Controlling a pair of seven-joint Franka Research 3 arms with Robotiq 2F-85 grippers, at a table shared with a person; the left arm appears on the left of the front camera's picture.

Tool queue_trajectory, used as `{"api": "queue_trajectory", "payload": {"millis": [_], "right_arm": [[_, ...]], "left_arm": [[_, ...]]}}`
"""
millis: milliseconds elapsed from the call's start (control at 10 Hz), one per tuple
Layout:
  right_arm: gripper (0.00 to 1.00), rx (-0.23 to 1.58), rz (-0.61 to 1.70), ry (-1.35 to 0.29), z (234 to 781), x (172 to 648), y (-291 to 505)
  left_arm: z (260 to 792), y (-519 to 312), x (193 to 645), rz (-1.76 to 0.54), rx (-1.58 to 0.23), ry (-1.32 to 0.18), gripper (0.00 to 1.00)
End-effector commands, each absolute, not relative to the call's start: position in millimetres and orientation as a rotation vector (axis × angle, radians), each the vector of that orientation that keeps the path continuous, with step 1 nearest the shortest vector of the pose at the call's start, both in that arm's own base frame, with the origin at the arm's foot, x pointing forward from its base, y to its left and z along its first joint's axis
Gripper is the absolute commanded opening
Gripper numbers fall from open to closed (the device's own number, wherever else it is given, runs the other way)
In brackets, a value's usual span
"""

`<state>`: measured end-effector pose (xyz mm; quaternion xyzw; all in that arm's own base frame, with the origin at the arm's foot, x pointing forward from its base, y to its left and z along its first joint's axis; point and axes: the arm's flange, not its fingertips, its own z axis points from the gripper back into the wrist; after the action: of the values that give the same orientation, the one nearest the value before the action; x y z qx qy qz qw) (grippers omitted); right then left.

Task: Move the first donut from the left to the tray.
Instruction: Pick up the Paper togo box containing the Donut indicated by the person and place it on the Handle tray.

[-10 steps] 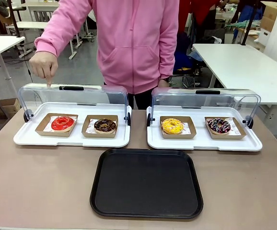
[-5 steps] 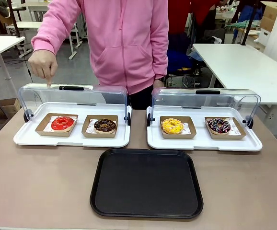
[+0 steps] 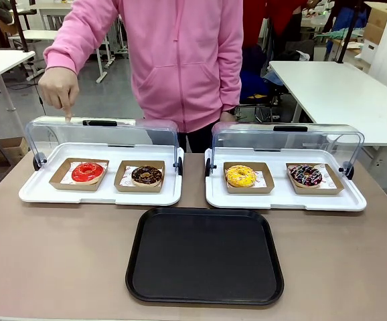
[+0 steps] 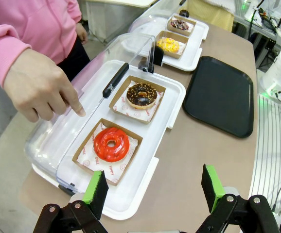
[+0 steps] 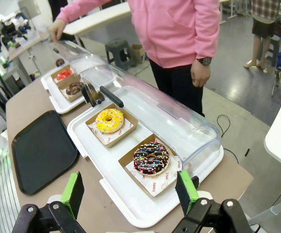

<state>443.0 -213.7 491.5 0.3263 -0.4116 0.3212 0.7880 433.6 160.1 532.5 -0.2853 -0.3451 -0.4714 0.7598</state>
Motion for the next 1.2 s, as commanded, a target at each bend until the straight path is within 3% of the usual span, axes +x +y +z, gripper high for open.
{"api": "queue_trajectory", "payload": {"millis": [0, 500, 800, 1100], "right_arm": [[1.00, 0.708, 0.697, -0.895, 494.9, 440.6, -212.7], [1.00, 0.708, 0.697, -0.895, 494.9, 440.6, -212.7], [1.00, 0.708, 0.697, -0.895, 494.9, 440.6, -212.7], [1.00, 0.708, 0.697, -0.895, 494.9, 440.6, -212.7]], "left_arm": [[532.5, 160.1, 433.6, -1.026, -0.621, -0.751, 1.00], [554.8, 104.4, 452.7, -1.356, -0.411, -0.495, 1.00], [531.8, 54.2, 451.3, -1.503, -0.222, -0.347, 1.00], [490.1, 24.6, 443.2, -1.514, -0.087, -0.421, 1.00]]}}
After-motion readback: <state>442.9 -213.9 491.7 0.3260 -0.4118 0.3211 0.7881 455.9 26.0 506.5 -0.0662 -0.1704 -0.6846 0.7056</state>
